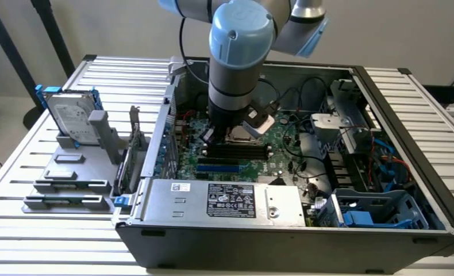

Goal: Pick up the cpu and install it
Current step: 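Install the first cpu locking lever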

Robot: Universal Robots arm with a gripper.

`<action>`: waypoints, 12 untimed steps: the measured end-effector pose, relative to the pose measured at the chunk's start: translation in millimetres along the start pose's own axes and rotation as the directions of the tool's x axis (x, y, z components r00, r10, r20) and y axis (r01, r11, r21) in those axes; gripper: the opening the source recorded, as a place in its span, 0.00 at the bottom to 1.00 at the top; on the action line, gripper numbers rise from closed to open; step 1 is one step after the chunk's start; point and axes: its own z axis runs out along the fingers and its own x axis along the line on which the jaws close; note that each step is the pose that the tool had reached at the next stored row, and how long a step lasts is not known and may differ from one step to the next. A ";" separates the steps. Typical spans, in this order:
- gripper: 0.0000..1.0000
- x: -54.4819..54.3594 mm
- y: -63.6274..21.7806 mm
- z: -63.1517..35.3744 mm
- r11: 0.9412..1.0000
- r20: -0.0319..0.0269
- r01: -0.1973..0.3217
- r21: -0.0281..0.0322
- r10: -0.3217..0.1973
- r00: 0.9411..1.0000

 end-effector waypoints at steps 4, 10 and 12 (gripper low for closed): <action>0.11 0.0 0.2 2.5 1.000 -0.003 0.008 0.004 -0.008 1.000; 0.11 0.0 0.0 6.5 1.000 -0.006 0.020 0.009 -0.020 1.000; 0.11 0.1 -0.1 7.7 1.000 -0.006 0.023 0.011 -0.023 1.000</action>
